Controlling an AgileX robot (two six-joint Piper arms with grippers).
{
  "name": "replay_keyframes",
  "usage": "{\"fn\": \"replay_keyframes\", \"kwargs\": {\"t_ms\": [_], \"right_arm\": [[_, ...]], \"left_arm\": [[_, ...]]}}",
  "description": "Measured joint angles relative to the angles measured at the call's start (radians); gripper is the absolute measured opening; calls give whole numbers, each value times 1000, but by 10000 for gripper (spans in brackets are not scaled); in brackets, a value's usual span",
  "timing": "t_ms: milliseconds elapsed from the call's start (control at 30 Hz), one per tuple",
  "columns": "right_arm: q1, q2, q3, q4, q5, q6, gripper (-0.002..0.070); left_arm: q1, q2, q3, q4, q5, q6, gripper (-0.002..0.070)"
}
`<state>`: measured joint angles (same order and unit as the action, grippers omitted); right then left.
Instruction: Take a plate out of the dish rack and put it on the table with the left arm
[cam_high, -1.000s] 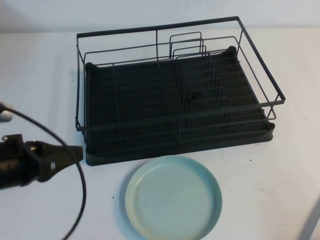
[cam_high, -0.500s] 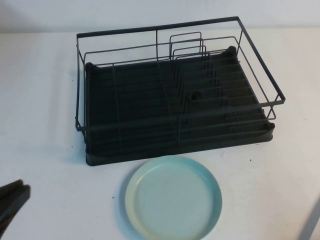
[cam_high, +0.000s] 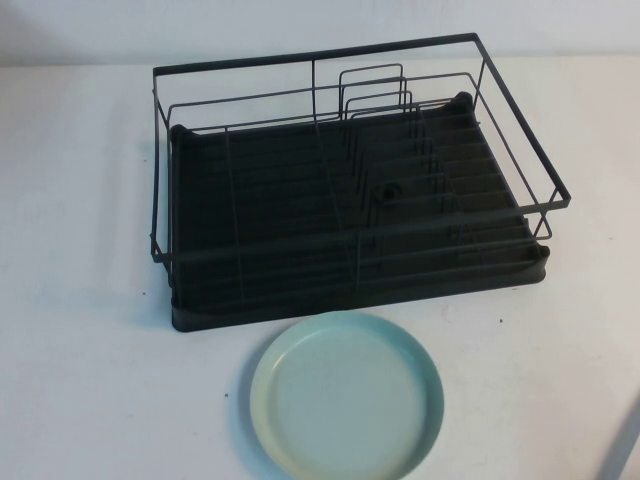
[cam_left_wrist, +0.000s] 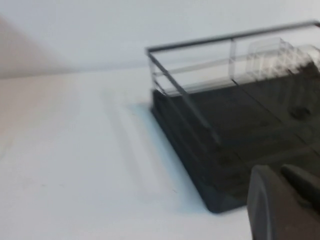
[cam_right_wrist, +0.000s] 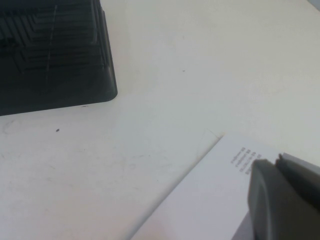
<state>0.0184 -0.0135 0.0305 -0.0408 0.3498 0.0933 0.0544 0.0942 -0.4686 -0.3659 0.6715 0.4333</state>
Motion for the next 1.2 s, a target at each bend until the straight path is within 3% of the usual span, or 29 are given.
{"fn": "replay_keyframes", "kwargs": {"t_ms": [200, 333, 500, 733, 1200], "right_arm": [[0, 0, 0, 0, 0, 0, -18], [0, 0, 0, 0, 0, 0, -18], [0, 0, 0, 0, 0, 0, -18], [0, 0, 0, 0, 0, 0, -18], [0, 0, 0, 0, 0, 0, -18]], "left_arm": [[0, -96, 234, 246, -295, -340, -1], [-14, -105, 361, 309, -432, -406, -1], [-100, -105, 484, 322, -493, -419, -1], [-244, -105, 493, 347, -408, -342, -1], [-257, -105, 493, 347, -329, -266, -1]]}}
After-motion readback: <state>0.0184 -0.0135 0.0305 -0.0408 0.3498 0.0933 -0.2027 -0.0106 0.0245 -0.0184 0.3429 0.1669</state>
